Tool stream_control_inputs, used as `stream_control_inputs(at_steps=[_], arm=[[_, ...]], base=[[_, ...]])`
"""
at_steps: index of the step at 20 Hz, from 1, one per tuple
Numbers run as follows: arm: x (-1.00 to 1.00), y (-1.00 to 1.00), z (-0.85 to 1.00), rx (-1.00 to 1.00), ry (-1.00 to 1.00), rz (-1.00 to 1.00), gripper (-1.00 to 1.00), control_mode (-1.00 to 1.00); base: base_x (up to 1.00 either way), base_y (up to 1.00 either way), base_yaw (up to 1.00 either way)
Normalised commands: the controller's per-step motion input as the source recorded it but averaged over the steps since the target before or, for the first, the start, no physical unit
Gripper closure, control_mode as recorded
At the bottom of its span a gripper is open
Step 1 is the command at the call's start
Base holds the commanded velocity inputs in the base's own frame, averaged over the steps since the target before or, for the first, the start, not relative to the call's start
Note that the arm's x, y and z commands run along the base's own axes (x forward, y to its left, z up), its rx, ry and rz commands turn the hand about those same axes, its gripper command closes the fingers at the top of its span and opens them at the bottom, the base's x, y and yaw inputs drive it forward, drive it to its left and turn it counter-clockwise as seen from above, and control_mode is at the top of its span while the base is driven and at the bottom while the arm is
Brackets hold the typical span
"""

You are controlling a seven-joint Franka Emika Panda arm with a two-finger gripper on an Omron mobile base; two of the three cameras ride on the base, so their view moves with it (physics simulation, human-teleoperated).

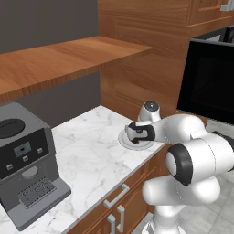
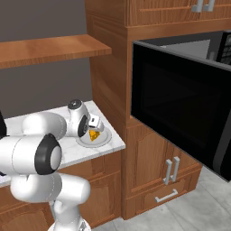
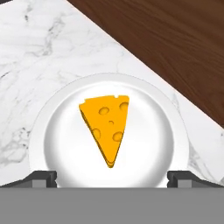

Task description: Pick the cheese from the counter and place it in the microwave. Then turn on the microwave.

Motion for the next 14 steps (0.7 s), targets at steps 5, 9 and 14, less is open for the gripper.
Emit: stream_control_inputs(at_steps=[5, 9, 14], arm=[[0.01, 0.0, -0.06, 0.0, 0.0, 0.0, -1.0, -1.0], [0.0, 0.0, -0.06, 0.0, 0.0, 0.0, -1.0, -1.0], [0.01, 0.0, -0.06, 0.0, 0.0, 0.0, -1.0, -1.0]], base=[[0.0, 0.0, 0.0], [0.0, 0.0, 0.0], [0.0, 0.0, 0.0]])
